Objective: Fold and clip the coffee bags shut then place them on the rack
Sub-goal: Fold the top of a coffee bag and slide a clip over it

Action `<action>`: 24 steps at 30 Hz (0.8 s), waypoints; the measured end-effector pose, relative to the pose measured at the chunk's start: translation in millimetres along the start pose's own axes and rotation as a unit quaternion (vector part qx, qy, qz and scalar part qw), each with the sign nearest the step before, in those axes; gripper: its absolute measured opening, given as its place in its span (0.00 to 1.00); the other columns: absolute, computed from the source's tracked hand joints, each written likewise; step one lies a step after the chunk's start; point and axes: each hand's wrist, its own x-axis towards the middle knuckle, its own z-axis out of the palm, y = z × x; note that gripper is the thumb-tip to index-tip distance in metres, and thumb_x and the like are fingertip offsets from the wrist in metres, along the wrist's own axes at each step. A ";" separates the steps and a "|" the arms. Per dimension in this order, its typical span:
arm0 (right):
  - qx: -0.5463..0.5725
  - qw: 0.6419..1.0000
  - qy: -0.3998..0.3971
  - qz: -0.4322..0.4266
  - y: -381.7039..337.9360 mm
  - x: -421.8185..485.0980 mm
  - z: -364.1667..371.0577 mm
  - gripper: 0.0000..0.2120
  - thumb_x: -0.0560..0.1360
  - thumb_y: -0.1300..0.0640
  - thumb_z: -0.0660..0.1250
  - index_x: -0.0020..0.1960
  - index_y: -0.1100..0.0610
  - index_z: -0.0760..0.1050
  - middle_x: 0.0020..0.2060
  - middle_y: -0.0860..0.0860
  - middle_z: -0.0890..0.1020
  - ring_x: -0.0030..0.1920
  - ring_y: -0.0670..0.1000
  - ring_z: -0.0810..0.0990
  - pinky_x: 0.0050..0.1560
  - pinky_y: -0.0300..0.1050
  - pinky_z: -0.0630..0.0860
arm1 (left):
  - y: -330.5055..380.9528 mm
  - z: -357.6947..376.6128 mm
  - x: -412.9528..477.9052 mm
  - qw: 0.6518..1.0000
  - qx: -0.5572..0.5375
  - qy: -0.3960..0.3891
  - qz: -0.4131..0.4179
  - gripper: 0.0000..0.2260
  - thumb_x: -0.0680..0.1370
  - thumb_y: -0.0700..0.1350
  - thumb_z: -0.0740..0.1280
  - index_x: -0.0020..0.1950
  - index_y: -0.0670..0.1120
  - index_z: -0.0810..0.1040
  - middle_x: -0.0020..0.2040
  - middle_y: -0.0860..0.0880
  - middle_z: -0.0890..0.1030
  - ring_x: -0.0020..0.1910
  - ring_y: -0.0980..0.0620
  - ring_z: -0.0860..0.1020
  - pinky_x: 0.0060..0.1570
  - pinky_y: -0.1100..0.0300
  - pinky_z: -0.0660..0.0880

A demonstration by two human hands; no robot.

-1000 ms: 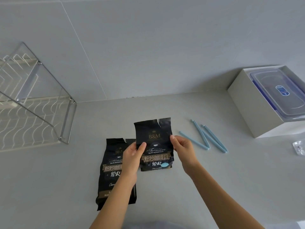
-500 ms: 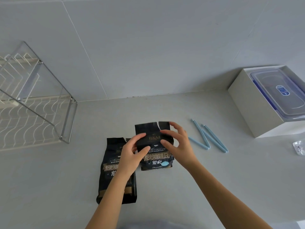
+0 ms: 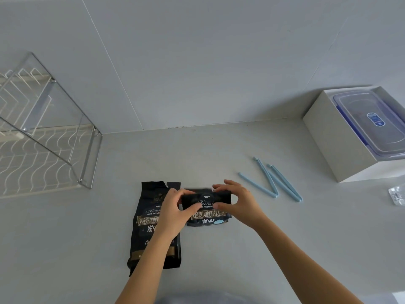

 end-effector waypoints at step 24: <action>0.213 0.975 0.017 0.058 9.7 -7.4 11.1 0.05 0.74 0.54 0.68 0.44 0.47 0.82 0.56 0.46 0.80 0.54 0.50 0.80 0.52 0.45 0.80 | -2.3 10.6 -7.2 0.992 -0.099 -0.016 -0.077 0.10 0.71 0.46 0.73 0.42 0.59 0.75 0.55 0.46 0.79 0.55 0.50 0.77 0.55 0.52 0.76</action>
